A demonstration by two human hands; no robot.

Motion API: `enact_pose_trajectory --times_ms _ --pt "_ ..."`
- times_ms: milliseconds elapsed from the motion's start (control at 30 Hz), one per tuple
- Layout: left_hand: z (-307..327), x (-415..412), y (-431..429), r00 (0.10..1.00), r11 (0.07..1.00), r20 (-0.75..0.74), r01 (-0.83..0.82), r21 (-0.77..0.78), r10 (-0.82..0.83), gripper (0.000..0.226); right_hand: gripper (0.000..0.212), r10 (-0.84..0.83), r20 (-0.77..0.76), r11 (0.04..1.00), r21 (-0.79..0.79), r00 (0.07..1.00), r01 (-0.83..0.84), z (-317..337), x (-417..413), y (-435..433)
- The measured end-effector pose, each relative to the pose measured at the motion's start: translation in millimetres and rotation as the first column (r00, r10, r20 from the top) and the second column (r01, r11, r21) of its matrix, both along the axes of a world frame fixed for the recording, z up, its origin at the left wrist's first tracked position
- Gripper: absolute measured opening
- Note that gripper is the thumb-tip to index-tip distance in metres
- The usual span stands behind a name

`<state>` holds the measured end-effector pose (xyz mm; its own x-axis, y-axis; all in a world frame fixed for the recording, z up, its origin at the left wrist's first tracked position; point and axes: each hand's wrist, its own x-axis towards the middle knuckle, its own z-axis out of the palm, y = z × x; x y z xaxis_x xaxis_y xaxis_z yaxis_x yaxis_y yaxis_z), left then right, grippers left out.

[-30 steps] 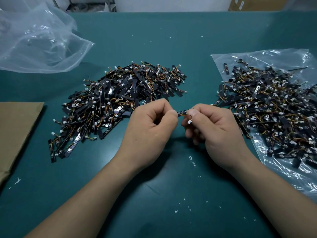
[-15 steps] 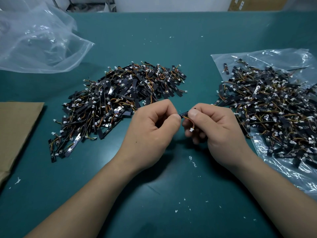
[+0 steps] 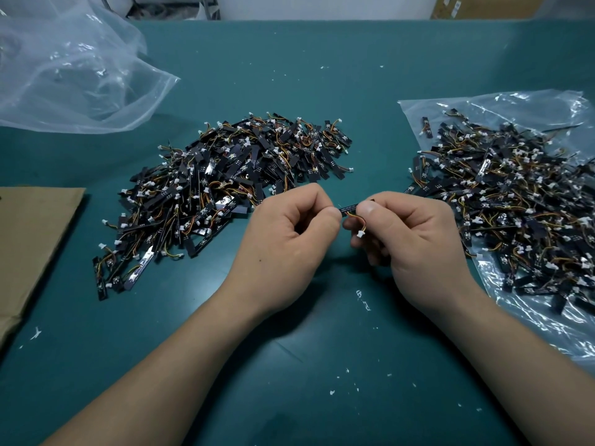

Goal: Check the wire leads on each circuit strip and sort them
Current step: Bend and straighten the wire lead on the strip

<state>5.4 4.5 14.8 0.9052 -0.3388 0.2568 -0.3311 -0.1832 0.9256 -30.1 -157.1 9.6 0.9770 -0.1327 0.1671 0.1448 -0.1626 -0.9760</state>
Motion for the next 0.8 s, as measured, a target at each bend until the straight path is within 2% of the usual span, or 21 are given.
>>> enact_pose_trajectory --times_ms 267,367,533,800 --pt "-1.4 -0.7 -0.4 1.0 0.999 0.028 -0.005 0.043 0.004 0.027 0.028 0.037 -0.019 0.999 0.006 0.999 -0.037 2.9 -0.5 -0.3" --pt "-1.0 -0.5 0.6 1.0 0.999 0.026 0.001 0.034 -0.002 0.027 0.012 0.057 -0.005 0.998 0.039 0.998 -0.057 3.6 -1.0 0.7" --pt "-1.2 -3.6 -0.8 0.999 0.996 0.05 -0.013 0.087 0.009 0.027 0.014 0.05 -0.031 0.998 0.034 0.998 -0.049 3.7 -0.3 0.8" --pt "-0.4 -1.3 -1.0 0.998 0.997 0.025 -0.067 0.045 0.066 0.027 0.011 0.073 0.002 0.997 0.01 0.997 -0.073 4.7 -2.2 -0.1"
